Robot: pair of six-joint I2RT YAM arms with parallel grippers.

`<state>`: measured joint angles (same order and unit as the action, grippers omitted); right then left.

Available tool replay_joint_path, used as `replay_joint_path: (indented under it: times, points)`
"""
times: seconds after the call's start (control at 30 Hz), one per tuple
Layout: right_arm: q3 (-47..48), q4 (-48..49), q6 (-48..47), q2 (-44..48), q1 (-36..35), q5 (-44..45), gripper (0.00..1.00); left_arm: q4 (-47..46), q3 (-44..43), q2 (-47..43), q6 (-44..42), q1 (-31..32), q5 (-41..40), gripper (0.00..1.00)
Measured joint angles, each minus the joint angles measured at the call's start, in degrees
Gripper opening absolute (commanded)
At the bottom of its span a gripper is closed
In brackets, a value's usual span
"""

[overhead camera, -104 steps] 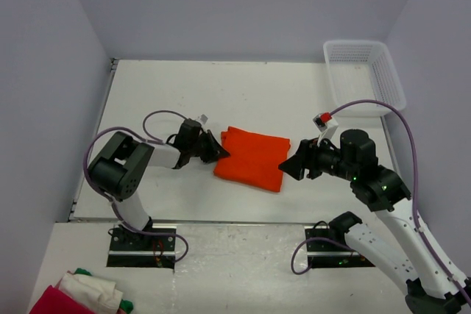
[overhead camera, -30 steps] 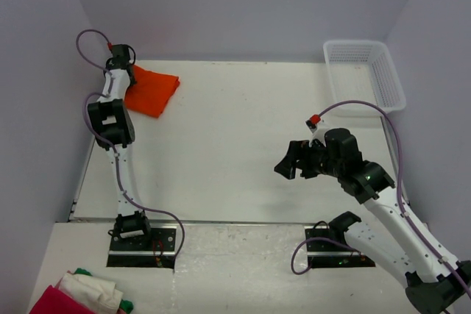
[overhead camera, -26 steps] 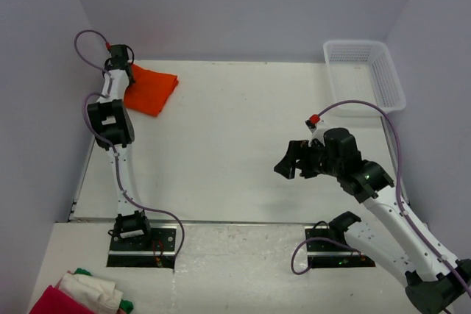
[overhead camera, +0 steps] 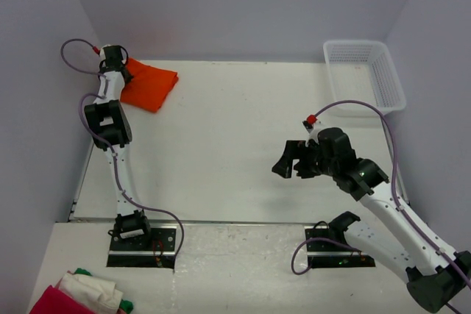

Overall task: Fold and stack the t-shirts
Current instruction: Put the neatly folded tshirt into the corner of the board with the left arm

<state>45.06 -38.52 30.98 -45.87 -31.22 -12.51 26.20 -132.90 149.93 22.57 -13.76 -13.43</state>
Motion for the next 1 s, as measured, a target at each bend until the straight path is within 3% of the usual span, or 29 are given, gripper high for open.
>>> replay_joint_path:
  times: [0.37,1.0]
  points:
    - [-0.02,0.15,1.22,-0.59,-1.88,1.16,0.90,-0.59,0.28,0.02,9.44,-0.07,2.43,0.00]
    - [-0.02,0.15,1.36,-0.59,-2.14,1.53,0.91,-5.44,6.05,-2.10,13.86,-0.11,-2.62,0.00]
